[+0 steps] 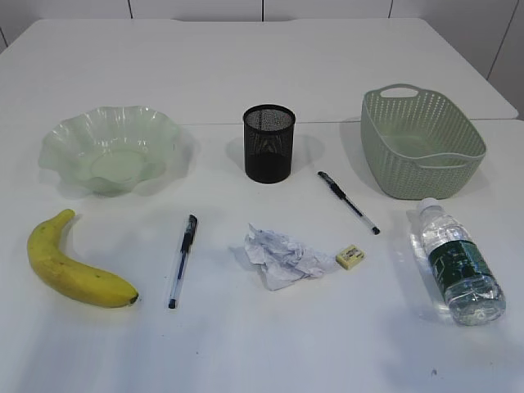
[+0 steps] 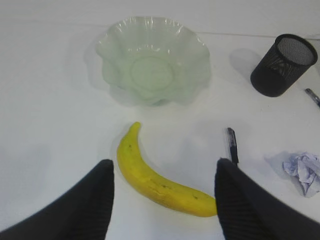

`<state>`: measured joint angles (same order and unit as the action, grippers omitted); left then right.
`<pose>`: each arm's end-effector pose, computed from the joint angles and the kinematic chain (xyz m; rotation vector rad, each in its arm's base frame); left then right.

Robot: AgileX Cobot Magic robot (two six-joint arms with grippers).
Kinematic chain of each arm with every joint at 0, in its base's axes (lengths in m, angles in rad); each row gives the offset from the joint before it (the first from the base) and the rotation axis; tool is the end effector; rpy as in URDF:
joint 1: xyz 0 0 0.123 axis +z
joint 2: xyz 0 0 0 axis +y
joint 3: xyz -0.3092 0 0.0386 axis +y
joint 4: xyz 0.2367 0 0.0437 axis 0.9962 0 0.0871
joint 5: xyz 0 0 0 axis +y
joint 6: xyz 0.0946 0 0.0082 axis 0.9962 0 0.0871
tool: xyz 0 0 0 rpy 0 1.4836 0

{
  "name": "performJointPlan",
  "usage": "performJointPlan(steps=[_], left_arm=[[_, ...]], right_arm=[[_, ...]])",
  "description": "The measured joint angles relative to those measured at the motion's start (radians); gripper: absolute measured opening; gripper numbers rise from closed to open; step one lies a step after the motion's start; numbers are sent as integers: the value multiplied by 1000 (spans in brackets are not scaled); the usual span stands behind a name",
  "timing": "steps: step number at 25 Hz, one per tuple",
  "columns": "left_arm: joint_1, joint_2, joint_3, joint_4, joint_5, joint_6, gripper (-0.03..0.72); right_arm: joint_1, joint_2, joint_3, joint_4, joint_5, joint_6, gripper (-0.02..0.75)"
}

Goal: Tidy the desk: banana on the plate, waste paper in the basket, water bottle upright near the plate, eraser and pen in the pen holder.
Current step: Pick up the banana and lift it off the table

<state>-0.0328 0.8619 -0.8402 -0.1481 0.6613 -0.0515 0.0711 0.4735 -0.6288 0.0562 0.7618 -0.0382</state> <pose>0.1438 -0.0133 0.3687 -0.0947 2.1642 -0.2141 0.0515 0.0074 0.3311 -0.0952 2.0878 0.0851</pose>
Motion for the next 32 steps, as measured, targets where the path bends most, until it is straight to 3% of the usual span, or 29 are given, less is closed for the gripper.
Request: performJointPlan(steps=[4,13,17,22,27,32], left_arm=[[-26,129,-28,0,-5,-71,443],[-27,465,-179,35,117,-355,442],[-53,573,-190,74,142,-510,440],[-135,672,-192,182,148,-726,431],[-177,759,-192,198,91,-920,430],[-179,820,-194,172,53,-990,430]], right_arm=[[0,4,0,1,-2,0,580],[0,26,0,13,-4,1,580],[0,33,0,15,-4,1,580],[0,39,0,16,-4,1,580],[0,39,0,16,-4,1,580],[0,39,0,16,-4,2,580]])
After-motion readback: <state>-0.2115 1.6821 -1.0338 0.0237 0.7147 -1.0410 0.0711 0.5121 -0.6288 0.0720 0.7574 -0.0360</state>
